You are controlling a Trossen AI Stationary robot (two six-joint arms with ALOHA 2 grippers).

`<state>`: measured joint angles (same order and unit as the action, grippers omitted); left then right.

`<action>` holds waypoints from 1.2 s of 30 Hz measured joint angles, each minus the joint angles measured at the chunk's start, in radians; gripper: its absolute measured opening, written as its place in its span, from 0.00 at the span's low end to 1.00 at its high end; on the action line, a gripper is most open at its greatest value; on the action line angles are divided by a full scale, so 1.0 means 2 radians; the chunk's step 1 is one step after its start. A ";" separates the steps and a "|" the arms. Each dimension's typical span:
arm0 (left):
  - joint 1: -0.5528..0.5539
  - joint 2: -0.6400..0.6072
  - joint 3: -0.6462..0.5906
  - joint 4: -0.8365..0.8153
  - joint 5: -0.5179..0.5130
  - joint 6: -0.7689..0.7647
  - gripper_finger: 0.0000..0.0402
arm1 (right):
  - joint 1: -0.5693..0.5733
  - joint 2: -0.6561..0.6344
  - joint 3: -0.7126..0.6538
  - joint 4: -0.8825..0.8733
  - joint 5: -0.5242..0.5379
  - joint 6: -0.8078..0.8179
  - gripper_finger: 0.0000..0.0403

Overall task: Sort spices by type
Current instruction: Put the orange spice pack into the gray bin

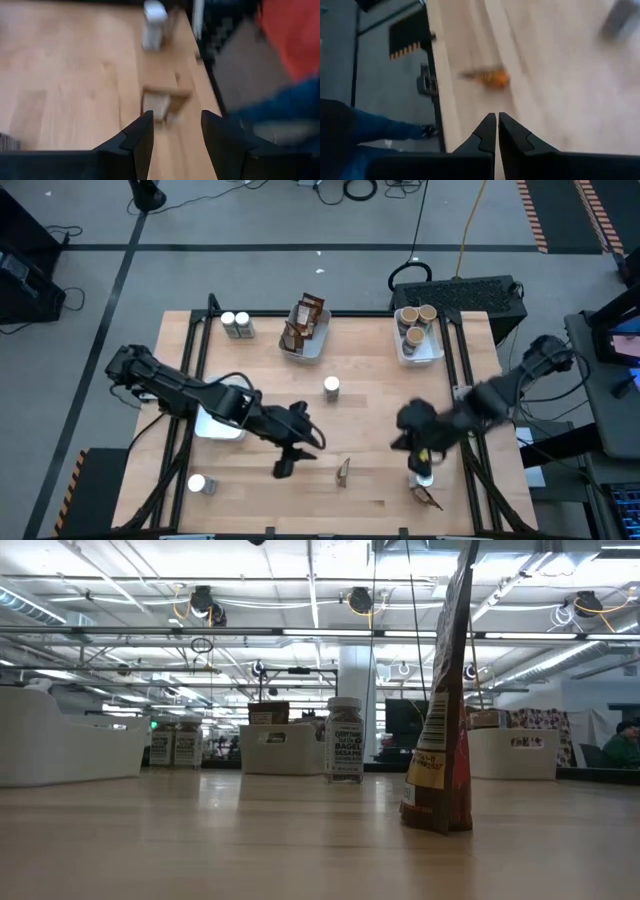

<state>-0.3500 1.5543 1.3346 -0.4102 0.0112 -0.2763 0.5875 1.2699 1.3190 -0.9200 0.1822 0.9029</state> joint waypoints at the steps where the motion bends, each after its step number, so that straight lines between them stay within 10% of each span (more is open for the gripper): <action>1: 0.001 0.000 -0.007 0.026 -0.012 -0.021 0.42 | 0.016 0.008 0.000 -0.007 0.002 0.030 0.00; 16: -0.004 0.117 0.091 0.087 -0.045 -0.183 0.42 | 0.090 0.059 0.000 -0.030 -0.001 0.119 0.00; 27: -0.006 0.212 0.295 -0.128 -0.069 -0.224 0.42 | 0.108 0.057 0.000 -0.036 0.000 0.042 0.00; 36: -0.009 0.218 0.293 -0.173 -0.098 -0.331 0.42 | 0.108 0.057 0.000 -0.038 0.000 0.004 0.00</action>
<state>-0.3677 1.9907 1.9203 -0.7554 -0.1839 -0.9379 0.8028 1.3836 1.3182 -0.9951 0.1822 0.9117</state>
